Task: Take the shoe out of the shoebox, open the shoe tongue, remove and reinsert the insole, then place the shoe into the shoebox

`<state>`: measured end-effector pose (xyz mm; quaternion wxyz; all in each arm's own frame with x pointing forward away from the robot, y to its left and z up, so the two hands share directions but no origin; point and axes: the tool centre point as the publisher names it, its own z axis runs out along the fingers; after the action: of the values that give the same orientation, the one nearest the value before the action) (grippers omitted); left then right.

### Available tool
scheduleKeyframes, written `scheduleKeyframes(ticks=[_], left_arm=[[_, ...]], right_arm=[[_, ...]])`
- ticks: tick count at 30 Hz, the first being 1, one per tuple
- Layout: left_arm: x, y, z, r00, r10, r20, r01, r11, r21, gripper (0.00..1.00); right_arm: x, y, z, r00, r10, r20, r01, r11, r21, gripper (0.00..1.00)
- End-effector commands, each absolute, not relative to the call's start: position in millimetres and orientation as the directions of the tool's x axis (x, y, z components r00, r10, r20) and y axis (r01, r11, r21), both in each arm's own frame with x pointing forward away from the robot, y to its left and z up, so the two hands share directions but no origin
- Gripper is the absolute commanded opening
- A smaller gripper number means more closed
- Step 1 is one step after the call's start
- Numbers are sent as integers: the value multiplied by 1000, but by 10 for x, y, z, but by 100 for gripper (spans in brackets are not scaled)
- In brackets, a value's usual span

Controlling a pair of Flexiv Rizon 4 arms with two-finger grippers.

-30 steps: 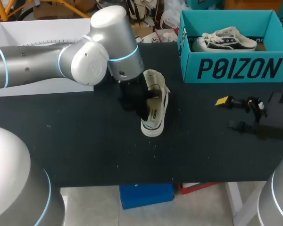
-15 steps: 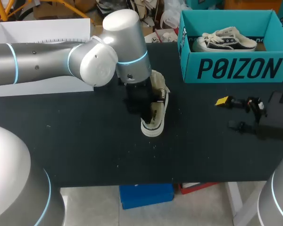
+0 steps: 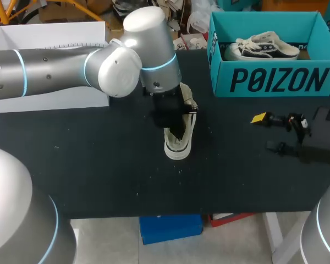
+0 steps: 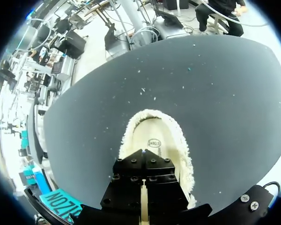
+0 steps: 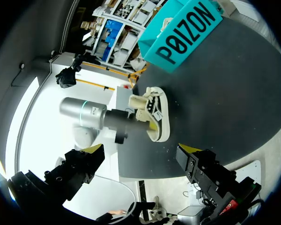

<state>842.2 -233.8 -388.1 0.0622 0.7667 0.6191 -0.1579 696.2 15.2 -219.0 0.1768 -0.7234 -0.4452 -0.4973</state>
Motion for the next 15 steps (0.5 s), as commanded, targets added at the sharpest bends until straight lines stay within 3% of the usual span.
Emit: scheduleKeyframes(ticks=[1, 9, 15], left_arm=[[8429, -2064, -3524, 129, 892, -432, 978, -187, -93, 0], [8710, -1827, -3072, -171, 664, -728, 968, -25, -250, 0], [9009, -1603, -2957, -361, 449, -817, 931, 118, -346, 0]], right_arm=[[6974, 158, -2188, 111, 469, 876, 820, -541, 186, 100], [6974, 158, -2188, 111, 469, 876, 820, -541, 186, 100], [6974, 158, -2188, 111, 469, 876, 820, -541, 186, 100]])
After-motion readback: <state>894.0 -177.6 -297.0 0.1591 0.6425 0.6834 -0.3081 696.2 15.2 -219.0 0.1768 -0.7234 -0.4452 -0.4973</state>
